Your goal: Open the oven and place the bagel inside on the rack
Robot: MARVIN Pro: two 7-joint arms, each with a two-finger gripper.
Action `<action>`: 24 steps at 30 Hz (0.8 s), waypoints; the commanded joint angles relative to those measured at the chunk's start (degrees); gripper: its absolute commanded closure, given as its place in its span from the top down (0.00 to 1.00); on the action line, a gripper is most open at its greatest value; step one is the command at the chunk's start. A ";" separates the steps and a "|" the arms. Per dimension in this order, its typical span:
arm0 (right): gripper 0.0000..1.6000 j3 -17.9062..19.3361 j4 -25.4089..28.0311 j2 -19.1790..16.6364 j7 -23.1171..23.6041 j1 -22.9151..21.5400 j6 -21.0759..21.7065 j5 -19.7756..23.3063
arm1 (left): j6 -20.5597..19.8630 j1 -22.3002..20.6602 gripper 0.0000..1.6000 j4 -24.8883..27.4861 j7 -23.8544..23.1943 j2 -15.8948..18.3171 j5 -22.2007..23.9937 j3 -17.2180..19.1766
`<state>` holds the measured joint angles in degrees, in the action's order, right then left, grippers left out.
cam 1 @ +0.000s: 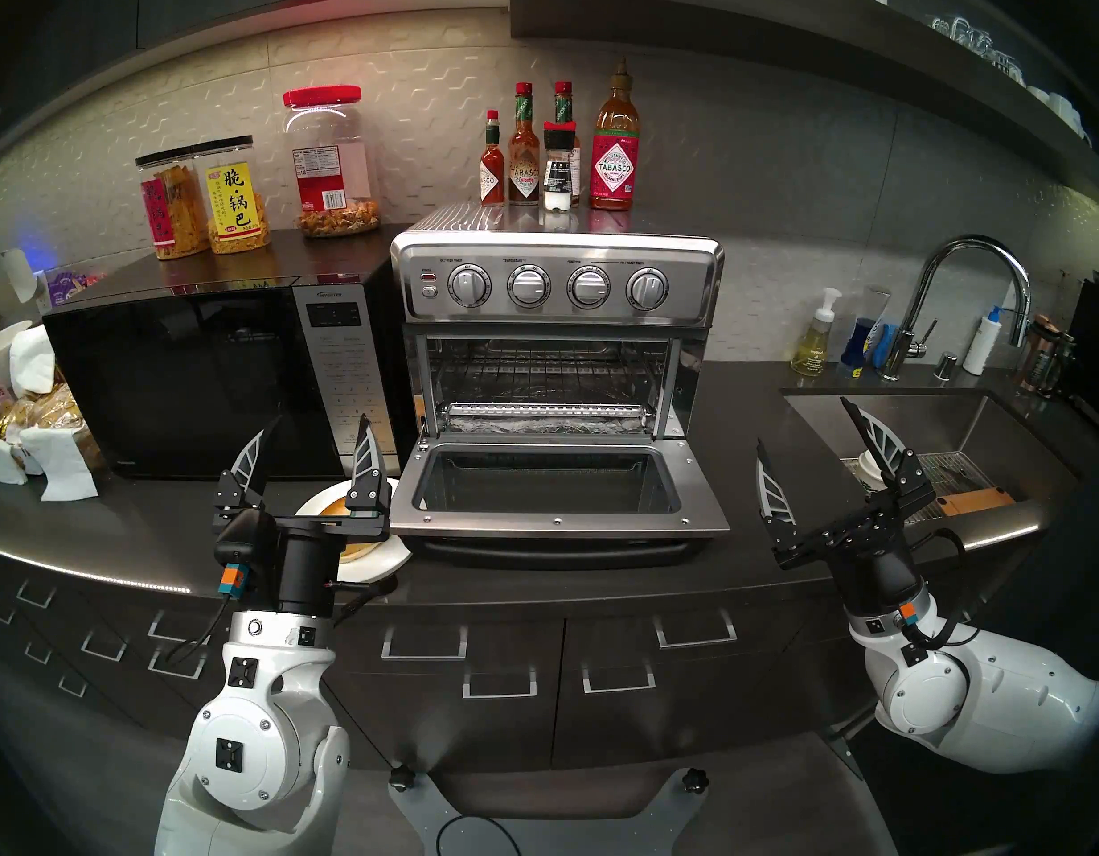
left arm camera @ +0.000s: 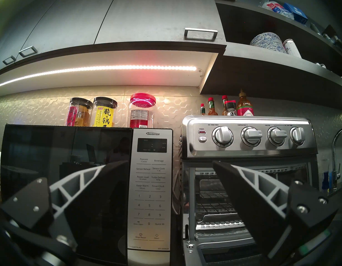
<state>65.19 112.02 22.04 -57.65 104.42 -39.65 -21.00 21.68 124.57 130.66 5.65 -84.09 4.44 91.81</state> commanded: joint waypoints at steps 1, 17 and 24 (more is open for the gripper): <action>1.00 0.58 0.81 -0.22 -0.32 -0.36 -0.07 0.26 | 0.07 0.10 1.00 1.25 -0.09 0.06 -0.04 -0.08; 1.00 0.57 0.82 -0.24 -0.32 -0.36 -0.07 0.29 | 0.56 0.81 1.00 1.21 -0.43 0.33 1.45 0.58; 1.00 0.55 0.81 -0.24 -0.31 -0.38 -0.08 0.29 | 2.21 4.92 1.00 1.22 -1.88 1.39 4.35 2.99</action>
<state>65.26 112.06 21.92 -57.68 104.36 -39.70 -20.79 22.16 125.80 130.65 4.98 -83.75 6.48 93.13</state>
